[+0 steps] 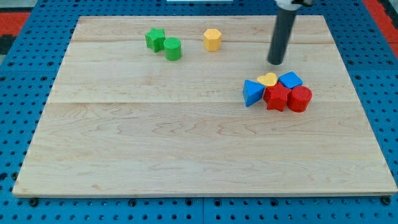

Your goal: Slightly push the red circle into the group of blocks

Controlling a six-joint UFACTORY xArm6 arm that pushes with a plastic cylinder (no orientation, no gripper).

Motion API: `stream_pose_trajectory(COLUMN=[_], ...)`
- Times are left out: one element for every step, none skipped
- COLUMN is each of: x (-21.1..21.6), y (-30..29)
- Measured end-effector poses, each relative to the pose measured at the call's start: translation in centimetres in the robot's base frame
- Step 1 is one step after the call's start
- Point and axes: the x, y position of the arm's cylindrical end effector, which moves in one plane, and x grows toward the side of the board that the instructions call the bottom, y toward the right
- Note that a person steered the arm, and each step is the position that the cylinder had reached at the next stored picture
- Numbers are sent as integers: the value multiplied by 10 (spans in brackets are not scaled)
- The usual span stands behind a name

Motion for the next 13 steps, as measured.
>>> stream_pose_trajectory(x=[53,107,129,126,124,116,115,94,73,73,73,67,67], y=[62,104,96,66,33,20,34,65,62,30,27,30,15])
